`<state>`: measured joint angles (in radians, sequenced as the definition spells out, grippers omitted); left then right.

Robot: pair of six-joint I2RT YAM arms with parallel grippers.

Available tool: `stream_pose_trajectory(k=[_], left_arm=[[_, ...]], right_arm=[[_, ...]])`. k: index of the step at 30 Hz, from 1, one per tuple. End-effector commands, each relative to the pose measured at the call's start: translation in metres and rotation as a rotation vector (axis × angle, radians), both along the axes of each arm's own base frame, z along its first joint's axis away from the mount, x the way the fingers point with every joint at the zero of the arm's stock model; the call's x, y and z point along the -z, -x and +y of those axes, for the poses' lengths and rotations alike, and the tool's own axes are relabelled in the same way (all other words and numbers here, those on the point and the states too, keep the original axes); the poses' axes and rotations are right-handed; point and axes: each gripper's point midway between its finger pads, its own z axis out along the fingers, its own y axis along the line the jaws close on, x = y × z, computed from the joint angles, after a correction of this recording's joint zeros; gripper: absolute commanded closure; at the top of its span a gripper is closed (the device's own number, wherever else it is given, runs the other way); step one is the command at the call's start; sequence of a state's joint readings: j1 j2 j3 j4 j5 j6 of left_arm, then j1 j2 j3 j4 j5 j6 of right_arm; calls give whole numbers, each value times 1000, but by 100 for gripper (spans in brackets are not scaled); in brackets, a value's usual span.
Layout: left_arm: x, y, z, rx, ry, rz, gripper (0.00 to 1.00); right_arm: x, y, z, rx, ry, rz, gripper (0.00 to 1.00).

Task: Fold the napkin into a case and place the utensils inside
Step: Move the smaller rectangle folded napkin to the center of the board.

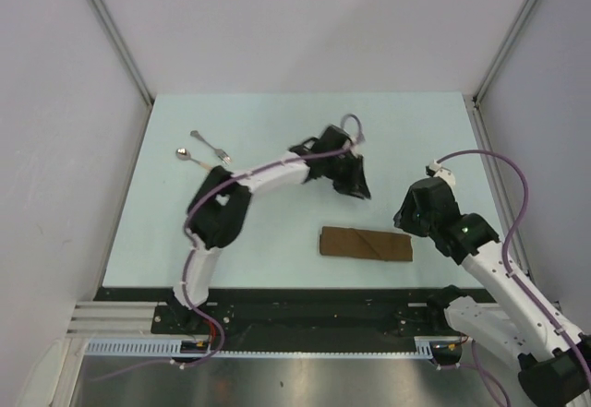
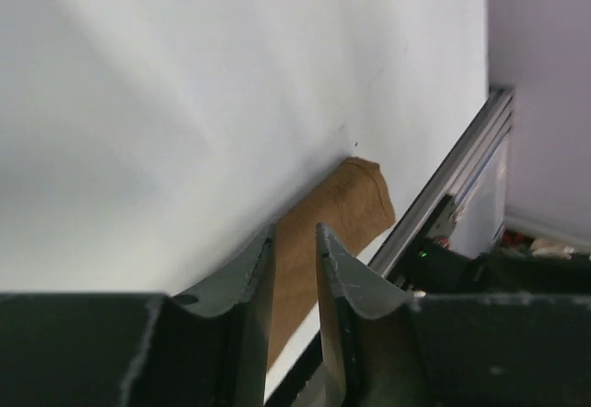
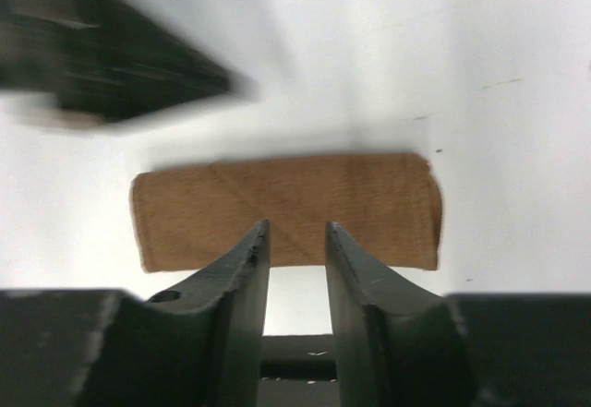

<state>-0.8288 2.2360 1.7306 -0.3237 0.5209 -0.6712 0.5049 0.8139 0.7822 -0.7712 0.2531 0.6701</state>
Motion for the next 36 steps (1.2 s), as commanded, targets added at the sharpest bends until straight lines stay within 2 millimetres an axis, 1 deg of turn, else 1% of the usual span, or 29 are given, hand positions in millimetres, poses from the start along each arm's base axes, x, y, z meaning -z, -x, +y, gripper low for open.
stream_pose_trajectory(k=[1, 2, 3, 4, 6, 7, 8, 9, 10, 12, 13, 14, 15, 16, 18, 19, 20, 22, 23, 24, 25, 26, 28, 29, 31, 32, 34, 35, 36], left_arm=[[-96, -55, 86, -190, 46, -170, 71], [-98, -53, 96, -193, 43, -175, 71], [-114, -49, 104, -189, 67, -207, 71], [-101, -38, 115, -162, 52, -194, 72], [-99, -29, 124, -150, 65, -208, 77], [-91, -17, 132, -147, 61, -188, 77], [-87, -9, 132, -130, 80, -166, 77], [-76, -3, 135, -133, 81, -144, 77], [-71, 1, 138, -143, 68, -128, 77], [-54, 0, 150, -200, 1, -126, 81], [-37, 4, 160, -221, -60, -126, 84], [-30, -3, 173, -279, -141, -176, 89], [-17, 6, 181, -268, -200, -170, 90], [-12, 9, 186, -275, -235, -173, 92], [7, 20, 195, -281, -328, -171, 94], [13, 24, 195, -273, -350, -167, 95], [23, 31, 193, -259, -371, -145, 96], [30, 40, 184, -235, -366, -121, 98], [37, 46, 176, -214, -369, -105, 99], [39, 49, 172, -203, -372, -102, 99], [42, 51, 167, -192, -373, -100, 99], [48, 58, 160, -172, -378, -86, 99], [52, 64, 150, -145, -361, -69, 99], [57, 67, 145, -136, -361, -50, 99], [58, 72, 138, -115, -342, -39, 100], [56, 73, 132, -105, -332, -41, 100], [53, 74, 122, -90, -307, -45, 100], [47, 72, 114, -84, -289, -54, 100], [49, 73, 109, -72, -284, -47, 100]], right_arm=[[-8, -13, -7, -35, 10, -5, 57], [-3, -14, -6, -43, 3, 19, 57], [0, -15, -7, -43, -3, 30, 57], [3, -16, -4, -64, -7, 37, 57], [13, -16, -5, -62, -6, 64, 56], [17, -16, -7, -61, 2, 68, 55], [20, -17, -8, -63, 3, 70, 55], [24, -18, -9, -58, 4, 78, 54], [26, -19, -12, -43, 1, 85, 54], [28, -21, -11, -50, -13, 92, 54], [29, -22, -12, -49, -16, 97, 54], [30, -22, -13, -48, -12, 99, 54], [33, -22, -15, -39, -6, 113, 53], [35, -23, -20, -18, 5, 119, 53], [40, -24, -27, 22, 24, 141, 51], [40, -26, -33, 48, 35, 141, 50], [42, -26, -36, 70, 34, 150, 47], [41, -29, -43, 107, 29, 149, 48], [41, -30, -50, 144, 18, 150, 48], [39, -31, -51, 151, -5, 147, 49], [38, -32, -60, 192, -15, 146, 50], [38, -33, -63, 205, -27, 145, 53], [37, -33, -64, 201, -63, 136, 56], [35, -35, -70, 220, -69, 122, 58], [32, -37, -64, 170, -109, 113, 59], [29, -39, -71, 192, -119, 101, 60], [27, -40, -66, 152, -147, 95, 60], [26, -42, -65, 142, -153, 86, 61], [25, -43, -62, 125, -170, 82, 61]])
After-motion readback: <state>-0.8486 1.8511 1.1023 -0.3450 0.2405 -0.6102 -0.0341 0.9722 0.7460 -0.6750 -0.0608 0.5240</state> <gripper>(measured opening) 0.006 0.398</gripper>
